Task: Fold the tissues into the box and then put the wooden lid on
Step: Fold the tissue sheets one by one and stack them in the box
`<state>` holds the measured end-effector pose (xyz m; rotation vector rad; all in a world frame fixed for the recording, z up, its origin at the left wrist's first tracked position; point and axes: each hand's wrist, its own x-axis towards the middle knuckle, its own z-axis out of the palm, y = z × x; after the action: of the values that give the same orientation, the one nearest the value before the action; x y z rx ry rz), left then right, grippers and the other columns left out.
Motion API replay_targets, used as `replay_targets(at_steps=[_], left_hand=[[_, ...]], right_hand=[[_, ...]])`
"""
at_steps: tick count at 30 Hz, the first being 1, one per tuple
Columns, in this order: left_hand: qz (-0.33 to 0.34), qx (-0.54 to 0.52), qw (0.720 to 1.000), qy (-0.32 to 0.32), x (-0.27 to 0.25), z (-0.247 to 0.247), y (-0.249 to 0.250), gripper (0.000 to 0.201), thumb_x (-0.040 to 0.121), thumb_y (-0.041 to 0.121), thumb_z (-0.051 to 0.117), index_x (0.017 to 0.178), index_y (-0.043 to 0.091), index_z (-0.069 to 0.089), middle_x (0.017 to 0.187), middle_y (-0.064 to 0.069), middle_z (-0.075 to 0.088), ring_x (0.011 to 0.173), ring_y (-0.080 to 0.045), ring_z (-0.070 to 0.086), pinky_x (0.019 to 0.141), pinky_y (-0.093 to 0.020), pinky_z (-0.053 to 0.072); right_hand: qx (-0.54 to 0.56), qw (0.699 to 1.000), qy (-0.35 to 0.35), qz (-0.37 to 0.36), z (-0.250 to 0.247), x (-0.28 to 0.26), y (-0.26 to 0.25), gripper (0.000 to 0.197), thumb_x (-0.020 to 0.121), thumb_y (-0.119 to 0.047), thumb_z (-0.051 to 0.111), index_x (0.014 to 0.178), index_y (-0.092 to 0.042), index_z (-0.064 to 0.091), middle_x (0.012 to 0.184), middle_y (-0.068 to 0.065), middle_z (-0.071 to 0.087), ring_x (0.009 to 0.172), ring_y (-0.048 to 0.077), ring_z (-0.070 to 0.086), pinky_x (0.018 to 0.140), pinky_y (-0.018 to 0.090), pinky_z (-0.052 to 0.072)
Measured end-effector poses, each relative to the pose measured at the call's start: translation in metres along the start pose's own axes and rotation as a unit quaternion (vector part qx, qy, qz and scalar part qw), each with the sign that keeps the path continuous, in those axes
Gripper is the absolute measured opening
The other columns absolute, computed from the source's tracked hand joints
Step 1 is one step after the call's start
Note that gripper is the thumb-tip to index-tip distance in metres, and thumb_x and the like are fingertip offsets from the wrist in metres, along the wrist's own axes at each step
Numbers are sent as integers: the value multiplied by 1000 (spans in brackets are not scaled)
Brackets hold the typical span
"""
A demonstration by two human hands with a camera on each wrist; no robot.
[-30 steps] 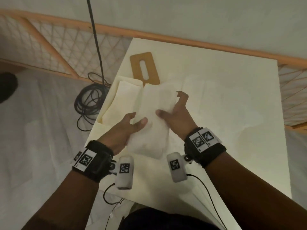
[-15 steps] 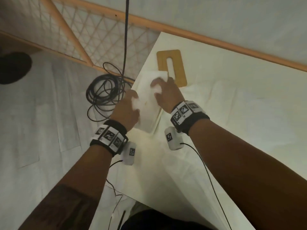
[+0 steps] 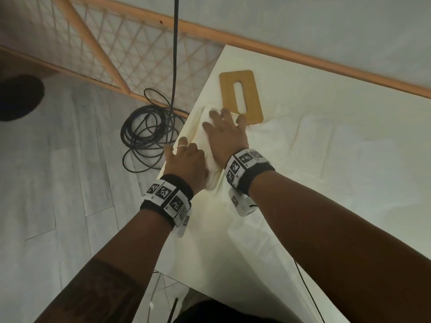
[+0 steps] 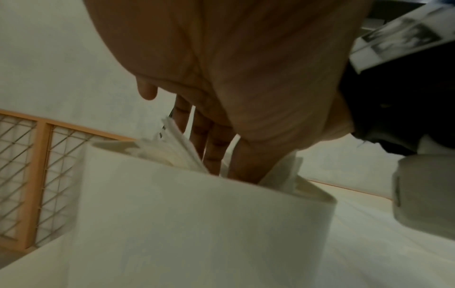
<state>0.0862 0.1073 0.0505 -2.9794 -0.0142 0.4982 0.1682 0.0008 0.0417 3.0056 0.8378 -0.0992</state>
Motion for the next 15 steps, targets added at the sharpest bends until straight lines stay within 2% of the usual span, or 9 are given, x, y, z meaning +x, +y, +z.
replay_targets(at_steps=[2,3,4,6,8,10,13,15], left_hand=[[-3,6,1000,-27,4,0,0,44,89,55,56,116,20,61,124,-1,57,140,-31,32,111,-62,20],[-4,3,999,-43,6,-1,1,47,87,57,58,116,21,61,122,-1,57,138,-30,33,110,-62,20],[-5,-2,998,-57,8,-2,3,49,84,58,61,118,23,59,119,0,56,137,-29,33,109,-61,21],[-7,-10,997,-76,11,-5,8,50,80,55,66,120,26,58,113,1,52,133,-28,35,106,-58,24],[-16,-6,996,-90,13,-5,12,55,78,53,70,122,23,56,117,0,51,127,-27,43,107,-57,25],[-28,-10,995,-96,15,-4,13,66,77,54,72,128,19,50,126,-1,49,119,-27,53,110,-58,23],[-29,-6,994,-104,16,-4,13,77,76,57,72,135,17,41,134,-2,45,114,-28,60,113,-60,19],[-30,9,993,-111,11,-9,13,78,79,59,68,138,17,38,136,-3,44,116,-29,59,113,-61,19]], right_hand=[[4,998,-65,-27,6,7,3,63,91,-28,58,150,-22,37,152,0,38,143,23,33,117,61,13],[12,996,-88,-22,10,10,5,69,89,-36,58,152,-21,34,153,0,38,141,23,37,117,64,9],[22,994,-107,-12,15,12,6,72,90,-46,54,154,-21,30,157,2,34,143,23,36,118,66,5],[25,989,-143,2,24,15,7,78,94,-59,42,160,-23,18,168,7,14,152,25,23,117,68,-4],[13,985,-170,6,28,18,7,82,96,-59,38,162,-25,4,170,9,-1,156,25,12,116,67,-9],[12,984,-180,8,28,20,5,84,97,-57,38,162,-26,-4,170,8,-4,156,26,10,116,68,-9],[43,982,-184,13,20,21,4,84,97,-55,42,163,-24,0,170,8,2,156,24,11,117,68,-6],[112,985,-132,20,9,12,13,82,96,-51,51,162,-25,10,169,3,13,154,19,17,118,64,5]])
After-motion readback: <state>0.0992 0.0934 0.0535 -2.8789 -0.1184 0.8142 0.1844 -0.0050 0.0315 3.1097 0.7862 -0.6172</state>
